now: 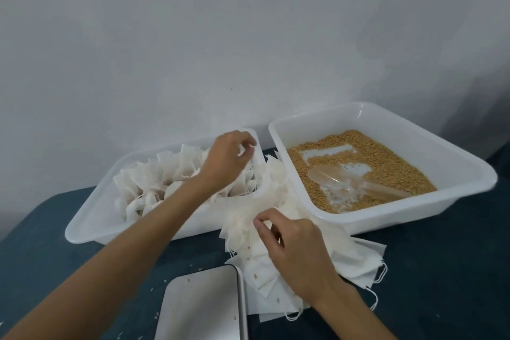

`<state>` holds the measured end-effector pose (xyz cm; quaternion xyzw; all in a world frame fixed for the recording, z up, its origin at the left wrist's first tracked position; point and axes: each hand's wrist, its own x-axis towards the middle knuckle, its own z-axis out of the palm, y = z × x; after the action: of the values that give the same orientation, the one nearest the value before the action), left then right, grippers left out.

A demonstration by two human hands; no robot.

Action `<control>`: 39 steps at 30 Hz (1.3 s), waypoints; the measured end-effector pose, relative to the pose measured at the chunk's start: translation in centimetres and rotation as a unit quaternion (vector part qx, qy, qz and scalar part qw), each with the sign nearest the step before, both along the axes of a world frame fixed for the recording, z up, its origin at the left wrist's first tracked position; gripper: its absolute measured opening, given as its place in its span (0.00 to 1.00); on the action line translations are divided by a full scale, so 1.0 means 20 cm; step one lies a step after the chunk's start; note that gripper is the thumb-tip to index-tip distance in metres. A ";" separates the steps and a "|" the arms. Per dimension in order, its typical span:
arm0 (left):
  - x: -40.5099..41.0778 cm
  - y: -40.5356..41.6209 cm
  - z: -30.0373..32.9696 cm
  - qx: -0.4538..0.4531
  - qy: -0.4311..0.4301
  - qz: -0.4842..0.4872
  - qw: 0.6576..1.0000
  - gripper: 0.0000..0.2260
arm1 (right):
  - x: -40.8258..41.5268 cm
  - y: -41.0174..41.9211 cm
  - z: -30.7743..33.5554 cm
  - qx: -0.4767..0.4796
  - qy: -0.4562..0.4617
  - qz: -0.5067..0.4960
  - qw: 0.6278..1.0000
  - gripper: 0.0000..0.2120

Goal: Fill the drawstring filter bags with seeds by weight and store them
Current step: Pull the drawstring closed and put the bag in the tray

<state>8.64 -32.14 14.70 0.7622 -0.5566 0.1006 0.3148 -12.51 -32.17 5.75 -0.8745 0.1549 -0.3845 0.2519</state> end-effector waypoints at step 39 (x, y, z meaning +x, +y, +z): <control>-0.24 0.02 0.09 -0.106 0.171 0.036 0.979 0.01 | 0.02 0.05 -0.04 0.032 -0.014 0.024 0.999 0.04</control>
<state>3.79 -31.68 16.43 0.7497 -0.4530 0.0388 0.4808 -12.19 -31.24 4.89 -0.8641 0.1427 -0.3853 0.2906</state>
